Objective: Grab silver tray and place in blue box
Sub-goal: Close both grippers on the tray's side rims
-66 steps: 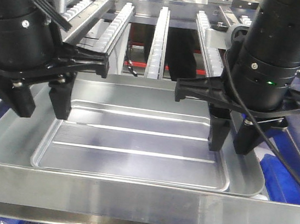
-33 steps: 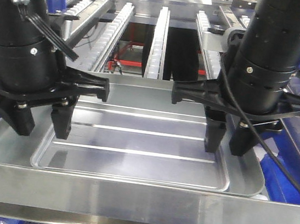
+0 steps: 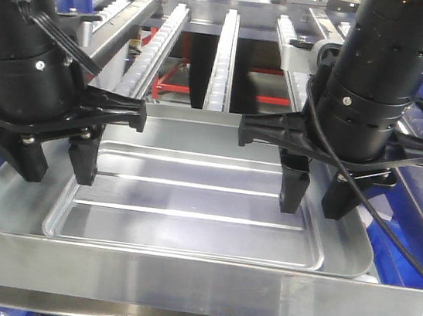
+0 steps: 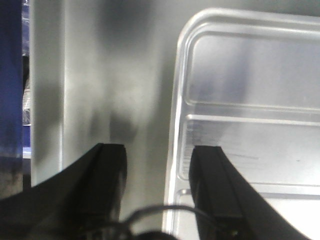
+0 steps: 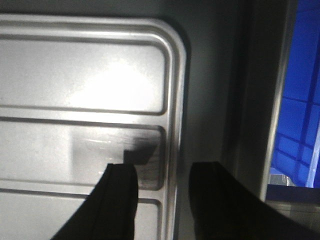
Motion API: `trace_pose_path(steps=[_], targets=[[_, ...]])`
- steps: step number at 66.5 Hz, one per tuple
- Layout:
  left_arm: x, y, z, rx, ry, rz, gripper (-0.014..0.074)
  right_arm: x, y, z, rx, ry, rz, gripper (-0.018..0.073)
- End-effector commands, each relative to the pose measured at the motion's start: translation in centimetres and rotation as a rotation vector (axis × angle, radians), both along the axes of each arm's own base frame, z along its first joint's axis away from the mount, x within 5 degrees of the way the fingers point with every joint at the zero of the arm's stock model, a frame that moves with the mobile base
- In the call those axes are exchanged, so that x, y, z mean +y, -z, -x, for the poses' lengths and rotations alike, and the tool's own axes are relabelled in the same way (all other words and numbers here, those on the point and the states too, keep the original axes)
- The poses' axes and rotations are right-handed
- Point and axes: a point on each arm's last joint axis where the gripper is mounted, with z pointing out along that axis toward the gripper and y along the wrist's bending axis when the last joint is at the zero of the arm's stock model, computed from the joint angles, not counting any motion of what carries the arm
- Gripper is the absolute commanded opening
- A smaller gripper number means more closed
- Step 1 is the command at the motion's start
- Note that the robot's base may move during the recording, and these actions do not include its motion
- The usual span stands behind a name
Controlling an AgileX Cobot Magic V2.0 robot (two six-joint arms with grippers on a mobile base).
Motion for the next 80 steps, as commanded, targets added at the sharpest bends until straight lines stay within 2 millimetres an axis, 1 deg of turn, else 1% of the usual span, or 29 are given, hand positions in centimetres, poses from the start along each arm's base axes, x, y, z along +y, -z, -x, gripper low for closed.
trace_pose_path(steps=[1, 9, 19, 37, 52, 80], targets=[[-0.4, -1.9, -0.4, -0.069, 0.014, 0.051, 0.0221, 0.0, -2.4, -0.4, -0.089, -0.018, -0.029, 0.0385], [-0.7, -1.5, -0.3, -0.055, 0.016, 0.051, 0.0221, -0.6, -2.3, -0.4, -0.065, 0.0, -0.011, 0.0385], [-0.7, -1.4, -0.3, -0.051, 0.014, 0.051, 0.0221, -0.8, -2.4, -0.8, -0.082, 0.009, -0.024, 0.0385], [-0.8, -0.7, -0.4, -0.034, 0.014, 0.038, 0.0221, -0.6, -1.5, -0.9, -0.053, 0.017, -0.025, 0.0385], [-0.9, -0.5, -0.5, -0.033, 0.016, 0.039, 0.0221, -0.5, -0.7, -1.1, -0.034, 0.017, -0.014, 0.0382], [-0.9, -0.4, -0.5, -0.026, 0.014, 0.032, 0.0221, -0.5, -0.7, -1.1, -0.037, 0.016, -0.016, 0.0382]])
